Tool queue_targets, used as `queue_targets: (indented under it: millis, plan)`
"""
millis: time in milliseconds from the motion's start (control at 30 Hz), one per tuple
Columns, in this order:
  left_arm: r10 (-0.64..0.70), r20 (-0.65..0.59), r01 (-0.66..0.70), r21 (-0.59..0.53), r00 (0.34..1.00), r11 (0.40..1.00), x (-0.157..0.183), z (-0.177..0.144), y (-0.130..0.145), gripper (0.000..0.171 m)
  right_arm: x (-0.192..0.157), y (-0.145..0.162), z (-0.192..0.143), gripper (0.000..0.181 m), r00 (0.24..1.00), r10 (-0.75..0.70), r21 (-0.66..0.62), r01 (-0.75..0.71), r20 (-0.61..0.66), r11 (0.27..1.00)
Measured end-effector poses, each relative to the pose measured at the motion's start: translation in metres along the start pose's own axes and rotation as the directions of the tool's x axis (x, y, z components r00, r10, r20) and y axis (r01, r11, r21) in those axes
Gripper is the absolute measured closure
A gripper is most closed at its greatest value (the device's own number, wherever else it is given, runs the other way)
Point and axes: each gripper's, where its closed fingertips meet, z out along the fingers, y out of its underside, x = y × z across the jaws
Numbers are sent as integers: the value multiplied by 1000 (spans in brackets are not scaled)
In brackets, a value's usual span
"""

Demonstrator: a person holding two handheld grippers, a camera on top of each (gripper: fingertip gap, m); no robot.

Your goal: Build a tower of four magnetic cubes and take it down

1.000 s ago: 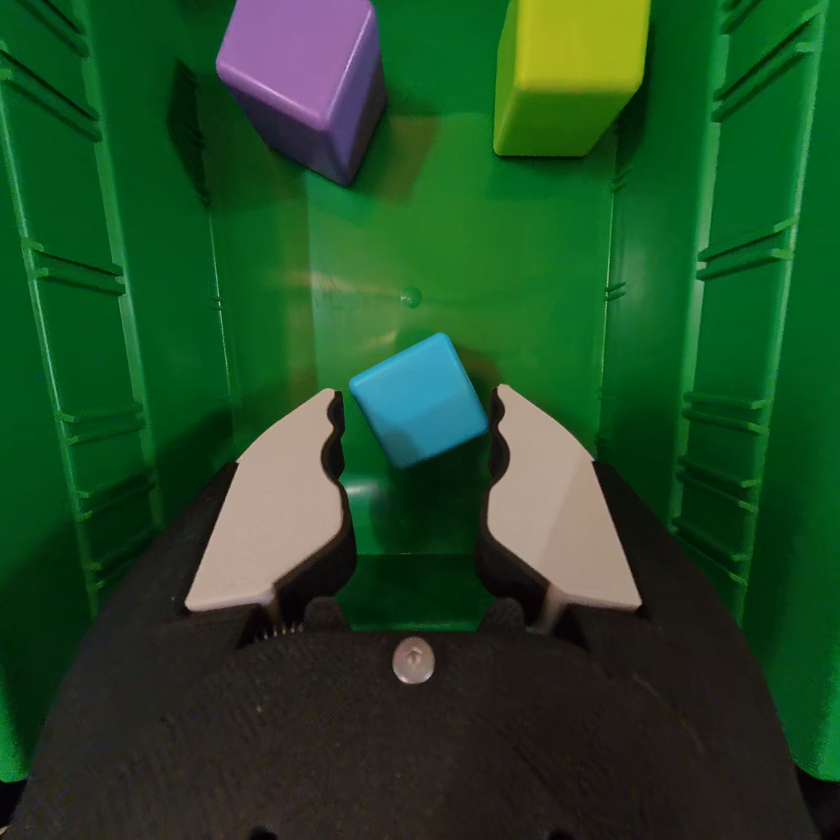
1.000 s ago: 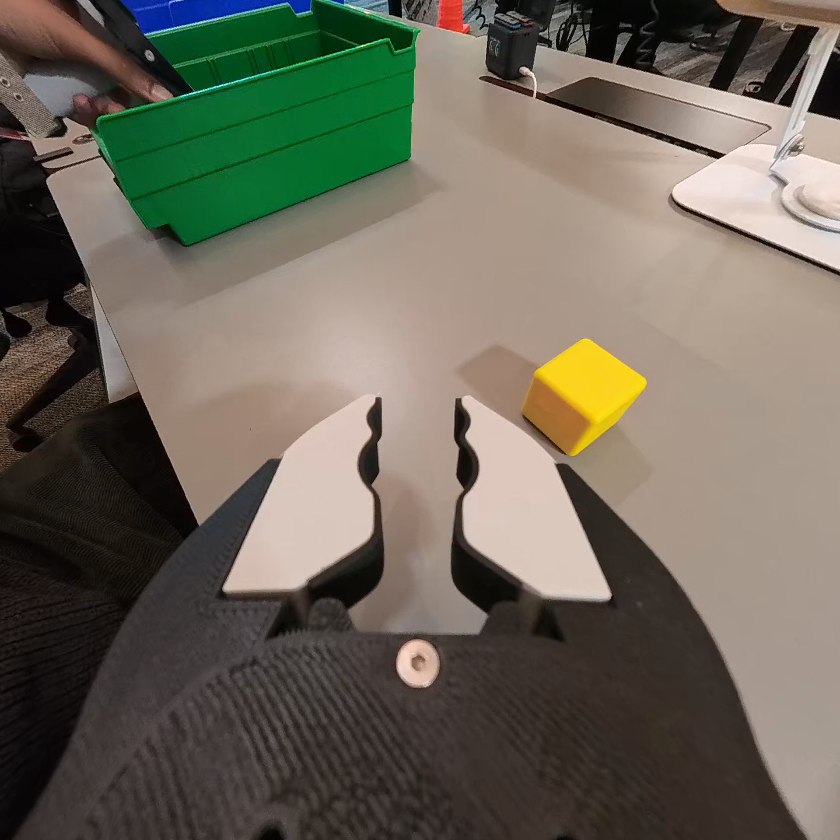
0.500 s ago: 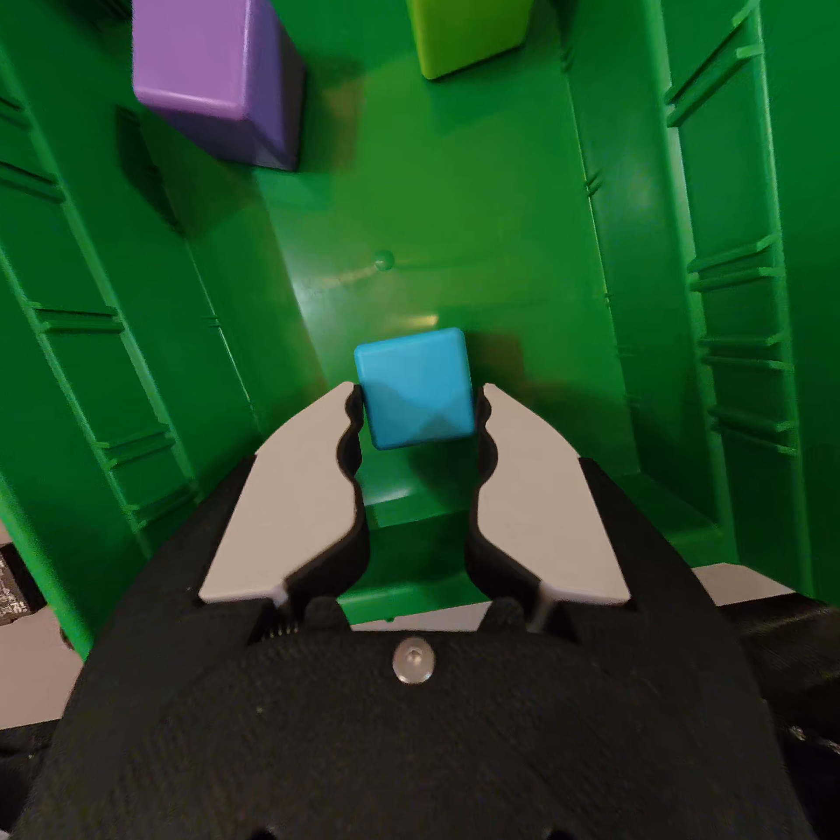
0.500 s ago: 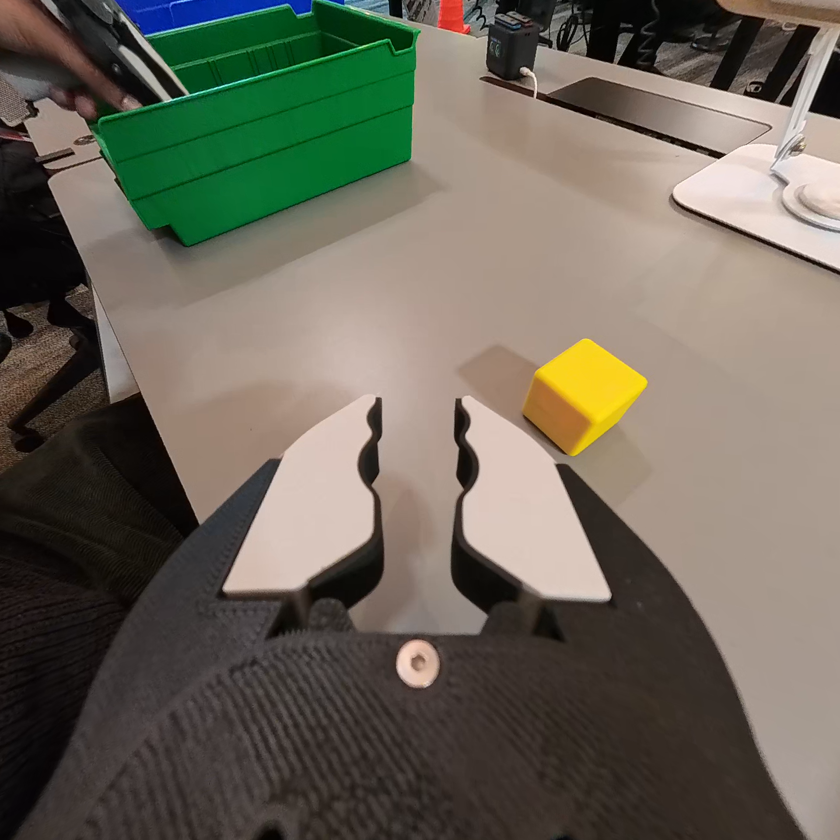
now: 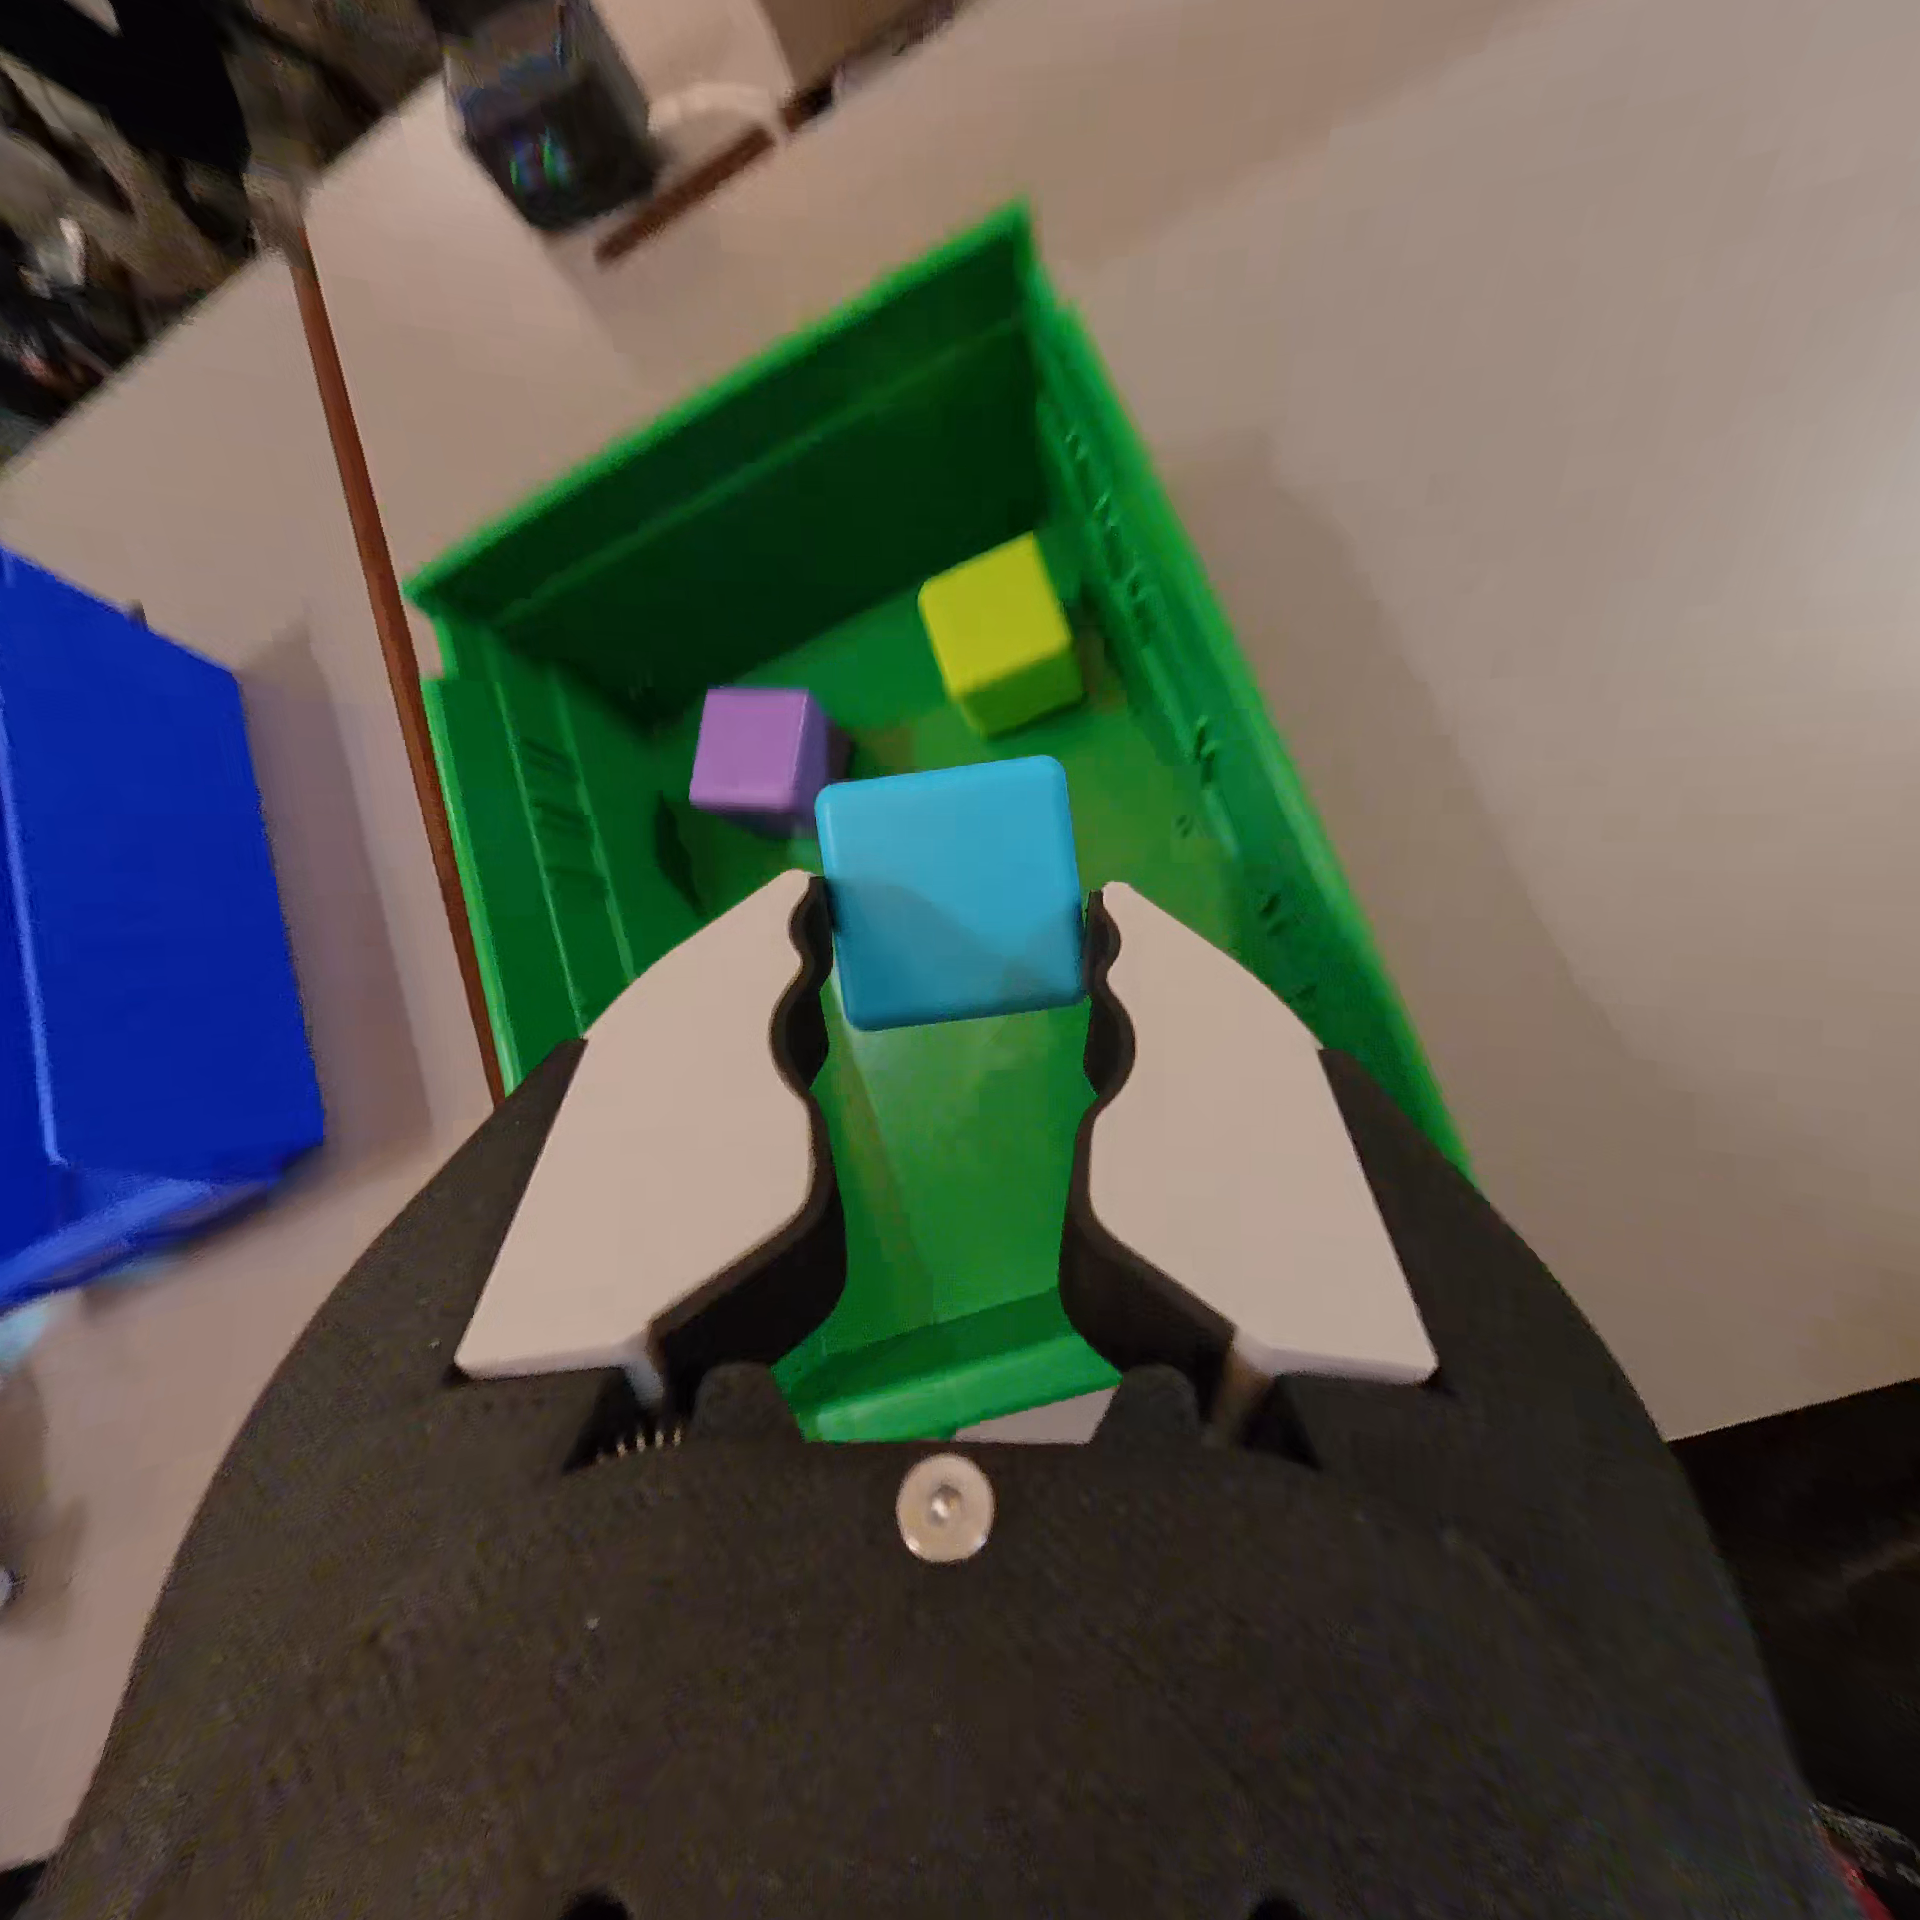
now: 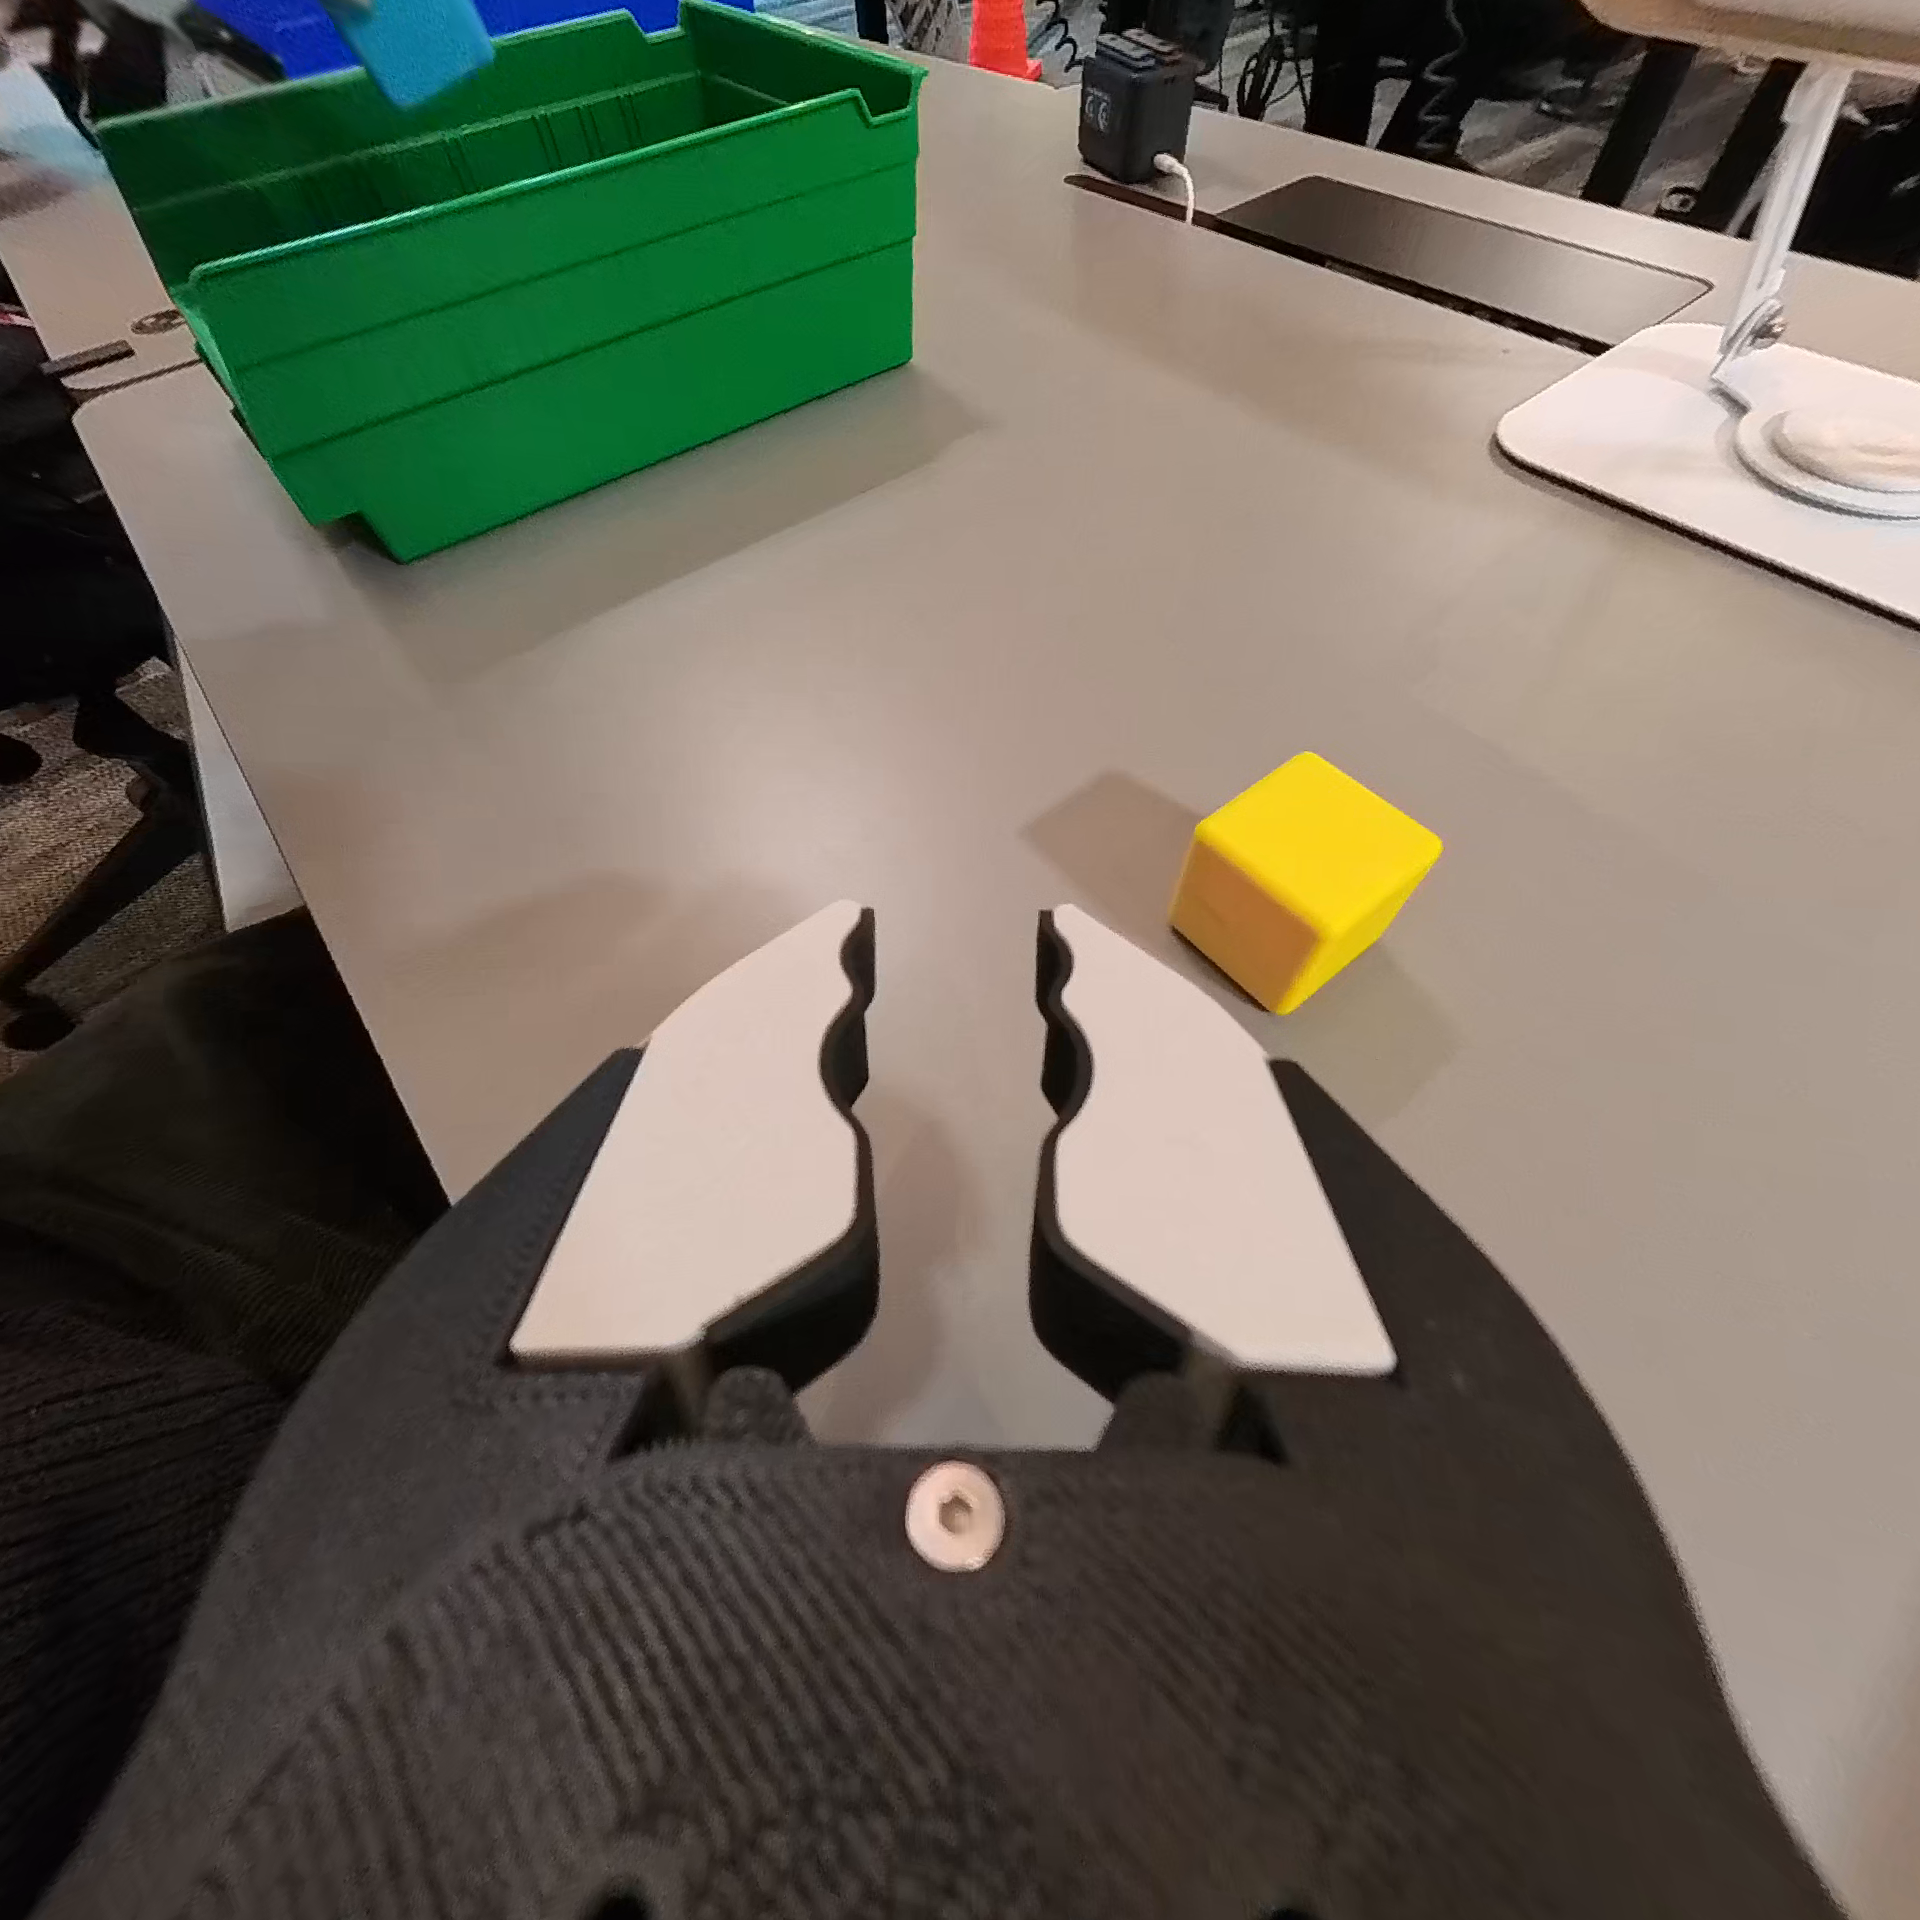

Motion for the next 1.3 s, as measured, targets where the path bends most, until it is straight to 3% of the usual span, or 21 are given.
queue_targets:
  millis: [167, 267, 433, 567, 633, 900, 1033, 1300]
  plan:
    - [167, -154, -156, 82, 974, 984, 62, -17, -49, 122, 9, 6, -14, 151, 999, 19, 5, -18, -49, 1000]
    - [301, -250, -271, 145, 920, 951, 108, -16, -77, 121, 16, 11, -27, 151, 995, 34, 8, -33, -92, 999]
    - [588, -398, -492, 325, 704, 808, 198, -3, -107, 121, 29, 23, -57, 151, 980, 77, 22, -74, -185, 997]
    - [672, -525, -517, 431, 522, 739, 260, 11, -123, 121, 37, 34, -84, 151, 959, 120, 46, -112, -259, 993]
    - [697, -547, -540, 449, 464, 712, 282, 21, -129, 121, 41, 39, -98, 152, 944, 142, 58, -131, -297, 990]
    - [778, -560, -631, 501, 285, 592, 338, 43, -154, 121, 47, 60, -137, 152, 891, 200, 81, -183, -409, 980]
    - [770, -589, -603, 528, 246, 597, 354, 46, -168, 121, 51, 65, -145, 153, 874, 210, 82, -194, -438, 978]
    - [783, -591, -654, 518, 194, 552, 359, 59, -168, 121, 51, 66, -139, 153, 879, 181, 52, -177, -440, 983]
